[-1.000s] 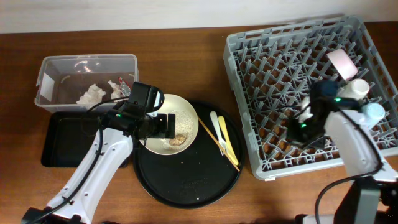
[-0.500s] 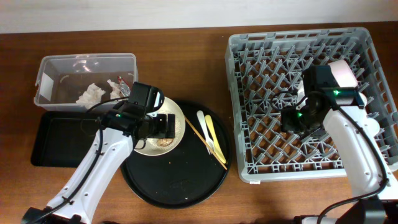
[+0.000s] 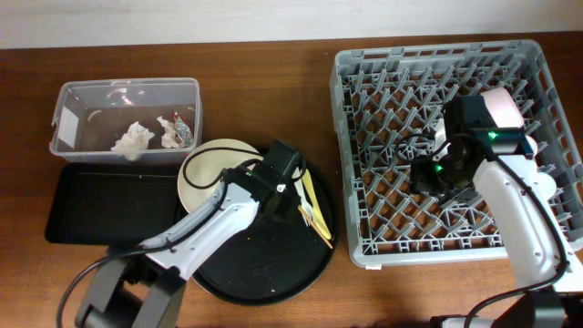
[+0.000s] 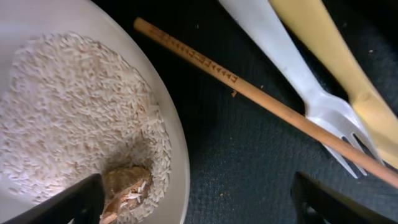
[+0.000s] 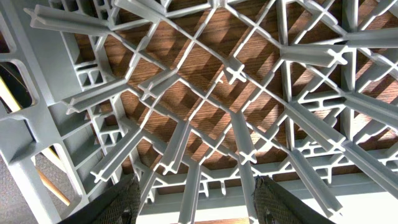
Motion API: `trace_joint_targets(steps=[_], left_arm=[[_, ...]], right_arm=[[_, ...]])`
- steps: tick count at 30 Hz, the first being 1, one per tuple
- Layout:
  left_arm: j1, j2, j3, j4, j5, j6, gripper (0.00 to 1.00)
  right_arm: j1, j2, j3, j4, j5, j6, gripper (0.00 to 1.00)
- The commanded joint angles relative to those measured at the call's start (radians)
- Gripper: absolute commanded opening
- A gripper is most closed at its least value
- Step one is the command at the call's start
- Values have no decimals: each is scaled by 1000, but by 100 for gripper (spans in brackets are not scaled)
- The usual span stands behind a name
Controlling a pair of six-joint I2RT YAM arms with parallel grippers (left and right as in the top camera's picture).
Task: Sort waste into correct bins and load items into the dishwasher rack
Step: 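Grasp the cream bowl rim with the left gripper, then tip the cream bowl over the black tray to dump rice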
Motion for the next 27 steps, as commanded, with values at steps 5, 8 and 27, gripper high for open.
trace_joint_targets(steps=[5, 8, 27], left_arm=[[-13, 136, 11, 43, -40, 11, 47], [-13, 136, 11, 31, -67, 11, 22], [-12, 45, 288, -434, -88, -107, 0]], right_arm=[[-3, -11, 15, -1, -5, -6, 63], [-3, -11, 15, -1, -5, -6, 63], [-3, -9, 15, -15, -4, -5, 63]])
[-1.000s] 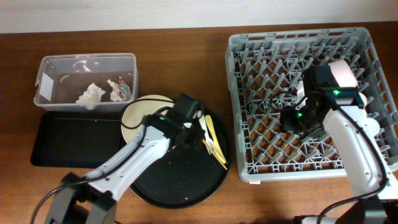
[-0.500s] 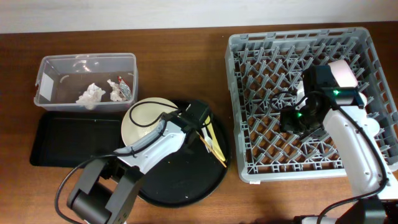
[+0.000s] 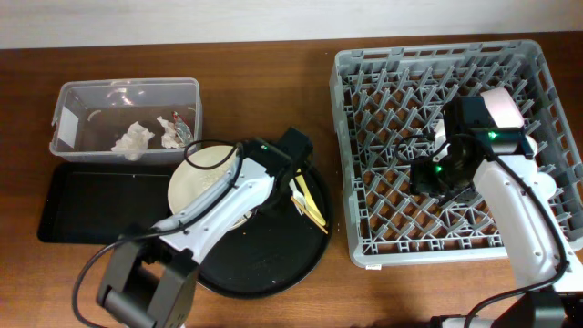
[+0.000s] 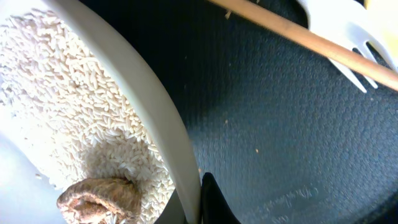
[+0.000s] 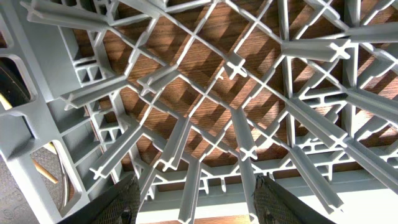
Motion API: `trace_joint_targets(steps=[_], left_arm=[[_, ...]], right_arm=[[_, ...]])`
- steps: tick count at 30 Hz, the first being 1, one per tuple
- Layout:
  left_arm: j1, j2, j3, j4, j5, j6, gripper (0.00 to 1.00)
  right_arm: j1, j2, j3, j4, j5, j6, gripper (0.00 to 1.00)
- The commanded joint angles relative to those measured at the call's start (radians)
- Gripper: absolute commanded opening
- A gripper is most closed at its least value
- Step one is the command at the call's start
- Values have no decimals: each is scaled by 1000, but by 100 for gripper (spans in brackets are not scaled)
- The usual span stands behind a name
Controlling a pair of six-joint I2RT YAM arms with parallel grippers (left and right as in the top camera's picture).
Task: Sort waste into correct bins and load items into the dishwasher rack
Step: 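Tip the cream bowl over the black tray to dump rice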
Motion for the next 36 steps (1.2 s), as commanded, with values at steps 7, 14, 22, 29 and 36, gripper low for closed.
trace_joint_targets(steps=[7, 14, 22, 29, 36], left_arm=[[178, -146, 25, -64, 200, -39, 0], [484, -146, 24, -21, 436, 155, 0], [757, -146, 24, 10, 770, 355, 0], [905, -146, 24, -13, 1028, 414, 0], [1011, -146, 25, -51, 1192, 445, 0]], right_arm=[[-3, -9, 15, -13, -2, -6, 63], [-3, -9, 15, -16, -2, -6, 63], [-3, -9, 15, -17, -2, -6, 63], [-3, -9, 15, -19, -2, -6, 63], [-3, -9, 15, -19, -2, -6, 63]])
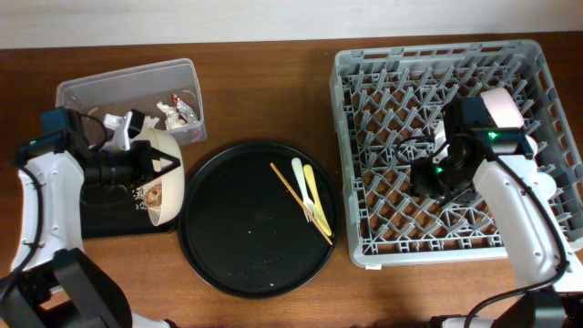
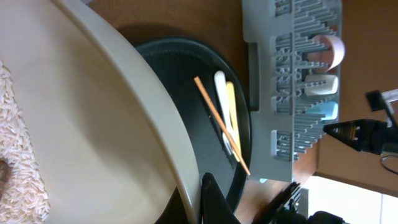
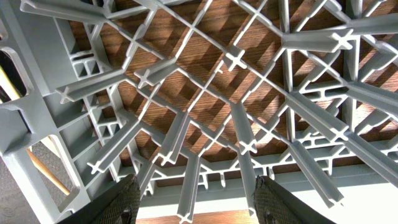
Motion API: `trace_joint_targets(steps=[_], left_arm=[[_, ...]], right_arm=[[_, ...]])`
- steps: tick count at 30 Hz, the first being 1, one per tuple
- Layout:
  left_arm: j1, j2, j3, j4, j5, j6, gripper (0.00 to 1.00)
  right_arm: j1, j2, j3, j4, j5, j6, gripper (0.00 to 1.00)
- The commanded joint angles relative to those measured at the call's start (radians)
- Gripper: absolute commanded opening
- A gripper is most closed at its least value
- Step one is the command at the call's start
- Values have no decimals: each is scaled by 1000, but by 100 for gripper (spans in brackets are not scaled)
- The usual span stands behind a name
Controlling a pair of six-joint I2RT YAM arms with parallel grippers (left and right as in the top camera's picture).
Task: Sort waste into correct bins and load items into the dishwasher rack
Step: 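Tip the cream bowl over the black tray to dump rice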
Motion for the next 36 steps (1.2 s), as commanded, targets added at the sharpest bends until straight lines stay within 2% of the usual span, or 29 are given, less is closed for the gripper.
trace_joint_targets(steps=[1, 4, 12, 17, 28, 32, 33, 35, 36], left_arm=[[35, -19, 18, -32, 148, 51, 0], [94, -19, 18, -64, 249, 98, 0], [261, -19, 18, -88, 469, 97, 0], [276, -19, 17, -98, 575, 97, 0], [276, -19, 17, -97, 554, 97, 0], [276, -19, 17, -134, 512, 98, 0], [279, -19, 17, -129, 452, 78, 0], [294, -22, 17, -143, 460, 159, 0], [296, -21, 17, -135, 438, 141, 0]], right_arm=[[-3, -9, 15, -3, -2, -6, 63], [-3, -8, 15, -3, -2, -6, 63], [-3, -8, 15, -3, -2, -6, 63], [-3, -8, 15, -3, -2, -6, 63], [-3, -8, 15, -11, -2, -6, 63], [-3, -8, 15, -13, -2, -5, 63], [-3, -8, 15, -18, -2, -2, 63], [-3, -8, 15, -23, -2, -2, 63], [-3, -8, 15, -21, -2, -2, 63]])
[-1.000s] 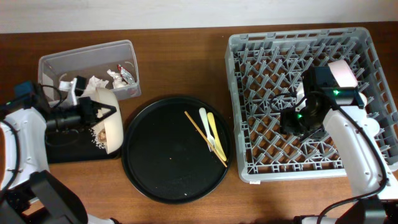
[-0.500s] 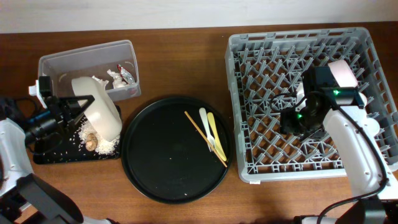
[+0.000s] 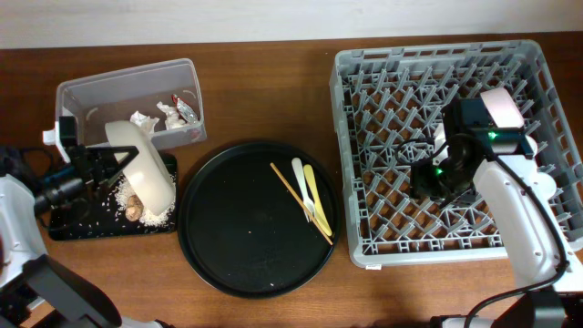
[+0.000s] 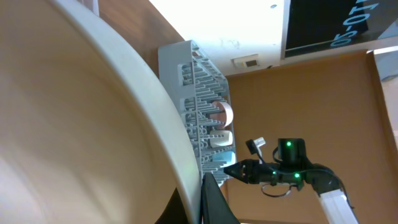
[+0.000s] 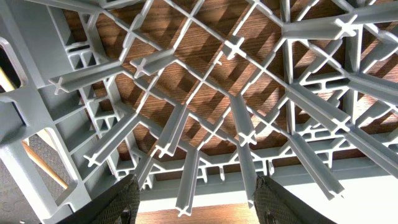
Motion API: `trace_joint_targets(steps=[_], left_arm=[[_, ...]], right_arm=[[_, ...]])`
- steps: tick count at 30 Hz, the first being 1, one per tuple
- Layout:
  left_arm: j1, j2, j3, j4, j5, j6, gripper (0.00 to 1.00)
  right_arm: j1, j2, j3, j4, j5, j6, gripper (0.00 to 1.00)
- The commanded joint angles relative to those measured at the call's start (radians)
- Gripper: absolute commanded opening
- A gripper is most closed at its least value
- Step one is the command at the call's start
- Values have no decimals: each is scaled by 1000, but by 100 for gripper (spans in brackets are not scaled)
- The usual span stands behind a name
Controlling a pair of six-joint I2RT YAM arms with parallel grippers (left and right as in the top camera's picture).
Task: Sort waste into correct bins and load items into the dishwasher rack
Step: 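Tip the cream bowl over the black tray to dump rice, then set the emptied cream bowl back on the round tray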
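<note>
My left gripper (image 3: 117, 166) is shut on the rim of a cream plate (image 3: 143, 169), held steeply on edge over the black rectangular tray (image 3: 100, 230). White rice (image 3: 157, 215) and a brown food lump (image 3: 133, 210) lie on that tray under the plate. In the left wrist view the plate (image 4: 93, 124) fills the left side, its rim pinched at my left gripper (image 4: 198, 200). My right gripper (image 3: 428, 178) hangs open over the grey dishwasher rack (image 3: 455, 55); the right wrist view shows rack bars (image 5: 205, 118) and nothing between my right gripper's (image 5: 202, 205) fingers.
A clear bin (image 3: 91, 96) with crumpled waste stands tilted behind the rectangular tray. The round black tray (image 3: 246, 255) carries a chopstick (image 3: 296, 196), a white fork (image 3: 300, 180) and a yellow utensil (image 3: 313, 189). A pink cup (image 3: 503, 107) sits in the rack's right side.
The plate is tipped more steeply, and the rice and brown lump that were in it now lie on the rectangular tray. My left gripper sits a little further left. The right arm is unchanged.
My left gripper was open at the plate's rim on the round tray, then shut on that rim. Then the plate was tilted over the rectangular tray at the left with food in it. Now the food is on that tray. The right gripper stayed open over the rack.
</note>
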Motion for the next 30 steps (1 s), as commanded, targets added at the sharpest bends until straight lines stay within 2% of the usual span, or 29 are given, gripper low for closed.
trace_joint_targets(steps=[1, 5, 7, 9, 12, 14, 15, 16, 18, 19, 23, 25, 26, 27, 30], left_arm=[[14, -21, 16, -12, -2, 43, 0], [-15, -51, 17, -93, -2, 67, 0], [-90, -112, 17, -91, -26, 67, 0], [-260, -151, 17, -89, -140, 66, 0], [-554, -150, 16, -48, -389, 65, 0], [-729, -150, 16, 32, -612, -18, 0], [-789, -148, 16, 52, -667, -26, 0], [-846, -146, 16, 76, -700, -31, 0], [-961, -134, 14, 118, -887, -144, 0], [-993, -119, 14, 121, -929, -154, 0], [-1049, 13, 14, 125, -966, -161, 0], [-1048, 40, 14, 125, -967, -161, 9], [-1048, 40, 14, 126, -968, -161, 46], [-1048, 40, 15, 125, -967, -161, 58], [-1037, 29, 71, 77, -981, -161, 61]], right_arm=[[-3, -8, 15, 0, -2, -2, 63], [-3, -8, 15, 3, -2, -2, 63], [-3, -8, 15, 2, -2, -2, 63], [-3, -8, 15, 4, 2, 24, 63], [-2, -8, 15, 4, 2, 24, 63], [-2, -8, 15, 3, 2, 23, 63], [-2, -8, 15, 4, 3, 23, 63], [-2, -8, 15, 6, 6, 23, 63], [-2, -8, 15, 6, 6, 23, 63], [-2, -8, 15, 6, 5, 20, 63], [-2, -8, 15, 2, 6, 16, 63], [-2, -8, 15, 3, 6, 12, 63], [-2, -8, 15, 2, 5, 12, 63], [-2, -8, 15, -1, 6, 12, 63], [-2, -10, 35, -14, 6, -14, 64]])
